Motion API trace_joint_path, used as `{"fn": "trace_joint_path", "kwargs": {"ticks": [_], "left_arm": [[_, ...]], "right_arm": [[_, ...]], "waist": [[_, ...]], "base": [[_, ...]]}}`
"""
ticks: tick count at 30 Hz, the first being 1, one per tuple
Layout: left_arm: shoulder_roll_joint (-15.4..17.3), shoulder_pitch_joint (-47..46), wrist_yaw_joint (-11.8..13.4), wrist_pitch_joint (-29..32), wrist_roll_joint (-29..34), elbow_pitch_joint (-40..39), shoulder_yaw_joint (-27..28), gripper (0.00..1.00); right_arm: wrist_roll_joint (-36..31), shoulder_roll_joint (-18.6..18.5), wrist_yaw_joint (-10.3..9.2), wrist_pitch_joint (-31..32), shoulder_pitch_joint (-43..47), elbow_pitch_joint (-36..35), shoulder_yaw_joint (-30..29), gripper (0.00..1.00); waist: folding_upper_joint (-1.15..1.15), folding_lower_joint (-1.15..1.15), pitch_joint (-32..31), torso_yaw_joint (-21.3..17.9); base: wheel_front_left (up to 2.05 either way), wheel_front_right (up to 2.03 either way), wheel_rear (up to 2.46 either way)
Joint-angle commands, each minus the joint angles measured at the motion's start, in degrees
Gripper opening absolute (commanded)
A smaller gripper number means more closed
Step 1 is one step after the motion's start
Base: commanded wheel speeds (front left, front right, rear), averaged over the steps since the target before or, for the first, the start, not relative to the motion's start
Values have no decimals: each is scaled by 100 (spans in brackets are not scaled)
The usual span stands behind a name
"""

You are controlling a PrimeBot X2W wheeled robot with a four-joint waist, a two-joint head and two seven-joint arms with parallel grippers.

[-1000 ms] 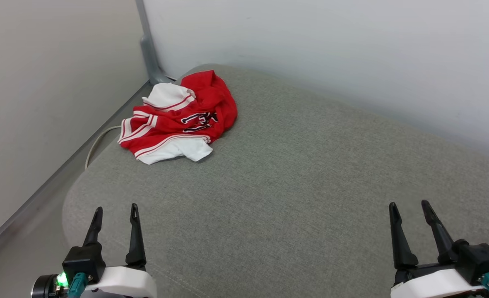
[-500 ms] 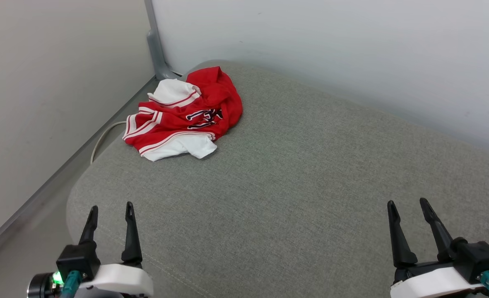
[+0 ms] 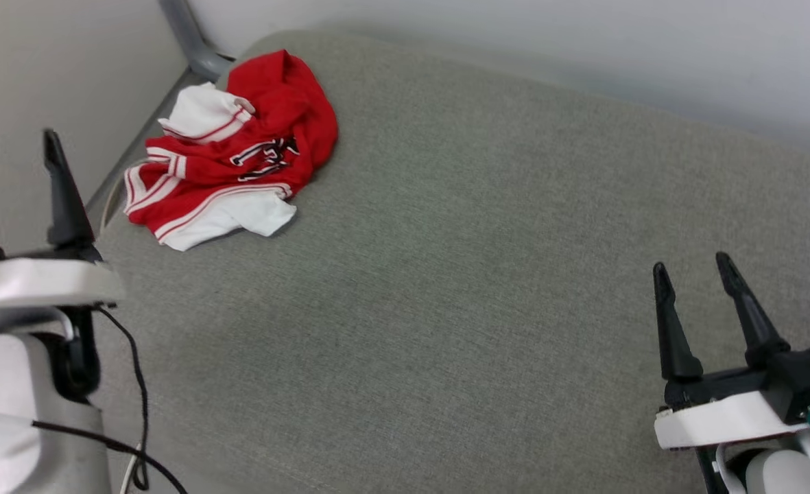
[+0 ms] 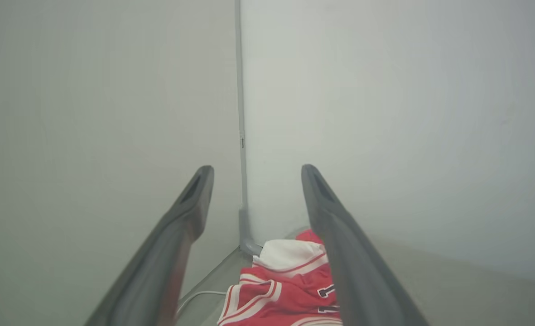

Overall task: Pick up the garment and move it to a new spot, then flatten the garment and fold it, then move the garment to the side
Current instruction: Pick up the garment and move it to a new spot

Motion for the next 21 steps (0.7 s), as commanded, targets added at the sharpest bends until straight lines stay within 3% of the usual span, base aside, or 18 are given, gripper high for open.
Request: {"fn": "trace_joint_path", "kwargs": {"ticks": [1,8,13,17,21], "left_arm": [[34,-150,-36,-16,-8,53,19,100],[545,-1445,-182,-16,-352,650,182,100],[1064,-2321,-219,145,-856,1565,-94,100],[1499,-2870,-225,688,-1650,2157,-584,100],[1883,-3190,-223,1753,-2594,2641,-1108,100]], "right_arm": [[-56,8,-6,-12,-106,-60,-21,100],[-453,8,-6,-12,-520,-579,-117,100],[-667,7,-6,-11,-693,-911,-163,100],[-820,7,-6,-11,-815,-1123,-182,100],[-913,3,-6,-11,-913,-1319,-186,100]], "waist": [[0,-1,455,-324],[0,-1,1323,-625],[0,-1,1825,-731],[0,-1,2113,-791],[0,-1,2343,-845]], "base": [[0,0,0],[0,0,0],[0,0,0],[0,0,0],[0,0,0]]}}
